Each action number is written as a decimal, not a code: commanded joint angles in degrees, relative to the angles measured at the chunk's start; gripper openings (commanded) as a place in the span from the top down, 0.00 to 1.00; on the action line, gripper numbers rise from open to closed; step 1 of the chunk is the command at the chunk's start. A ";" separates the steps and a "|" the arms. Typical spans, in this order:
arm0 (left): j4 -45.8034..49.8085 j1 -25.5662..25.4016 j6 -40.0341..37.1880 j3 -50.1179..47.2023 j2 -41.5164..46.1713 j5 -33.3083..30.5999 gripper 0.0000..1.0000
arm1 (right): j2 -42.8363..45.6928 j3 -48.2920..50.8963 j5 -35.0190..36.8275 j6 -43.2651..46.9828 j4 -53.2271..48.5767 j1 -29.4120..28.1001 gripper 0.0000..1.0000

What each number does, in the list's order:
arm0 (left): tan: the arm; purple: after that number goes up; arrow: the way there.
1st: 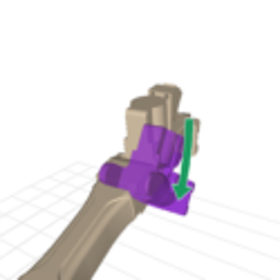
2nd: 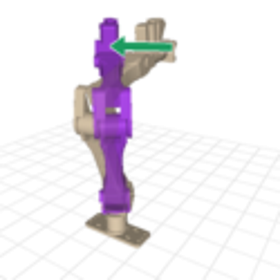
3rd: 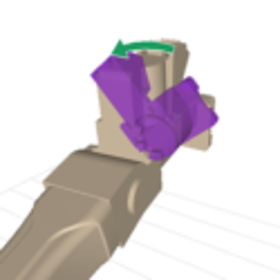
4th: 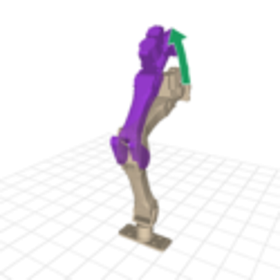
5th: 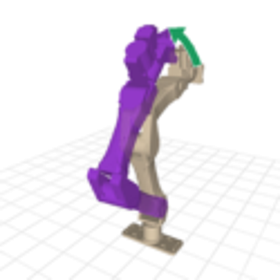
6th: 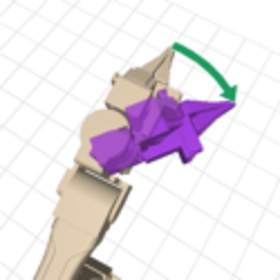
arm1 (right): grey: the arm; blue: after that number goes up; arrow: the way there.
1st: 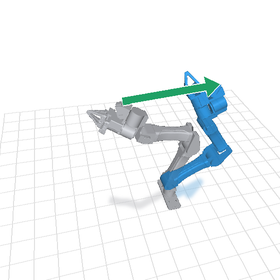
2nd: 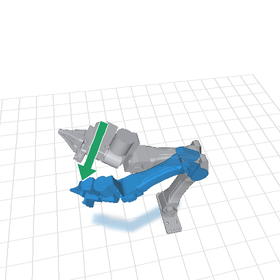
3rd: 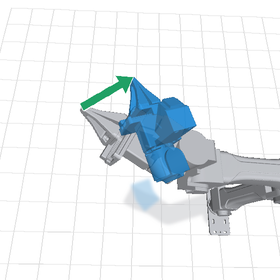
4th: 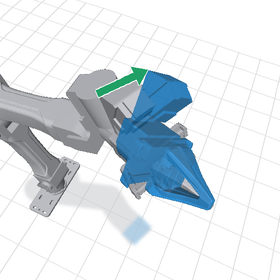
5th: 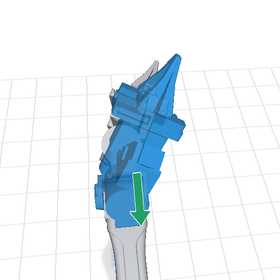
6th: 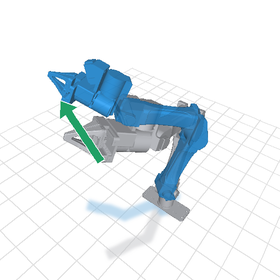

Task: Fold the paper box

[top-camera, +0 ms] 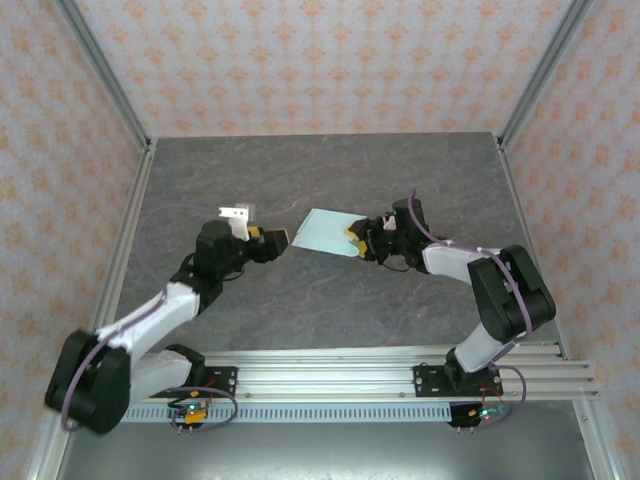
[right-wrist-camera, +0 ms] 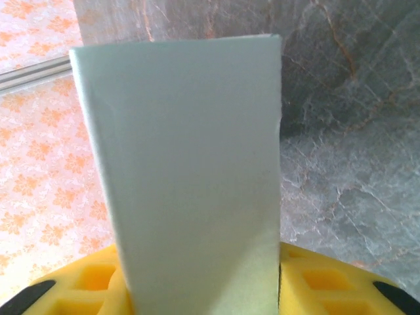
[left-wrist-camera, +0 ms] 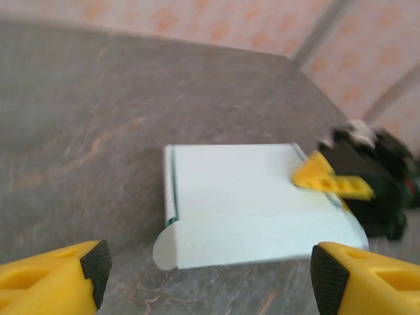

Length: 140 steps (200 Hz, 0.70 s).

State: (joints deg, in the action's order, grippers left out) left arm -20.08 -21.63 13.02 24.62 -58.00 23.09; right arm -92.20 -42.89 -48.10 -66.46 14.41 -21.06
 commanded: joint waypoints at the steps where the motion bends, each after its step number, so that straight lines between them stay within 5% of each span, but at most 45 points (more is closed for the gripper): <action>1: 0.80 -4.02 -26.94 -3.25 2.14 2.17 0.18 | 0.49 -2.22 -3.75 -1.15 -7.83 0.70 0.57; 12: 3.56 -6.55 -35.63 -3.05 2.98 4.47 0.18 | -0.60 -2.97 -6.18 -1.59 -9.08 1.26 0.58; 66: 12.52 -15.10 -55.62 2.87 -2.91 -7.79 0.18 | -3.10 -6.86 -14.56 -1.73 -17.76 1.95 0.58; 105: 0.71 -15.46 -61.27 2.82 -12.20 -12.70 0.21 | -0.63 -6.64 -14.71 -1.36 -21.65 1.90 0.59; 140: 0.39 -15.90 -64.86 5.57 -16.84 -12.31 0.22 | -0.26 -5.25 -16.21 -2.74 -19.59 1.91 0.59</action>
State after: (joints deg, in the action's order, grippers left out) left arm -15.33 -37.04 -46.15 27.31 -73.03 12.43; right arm -94.28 -49.23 -62.06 -66.96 -3.25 -19.18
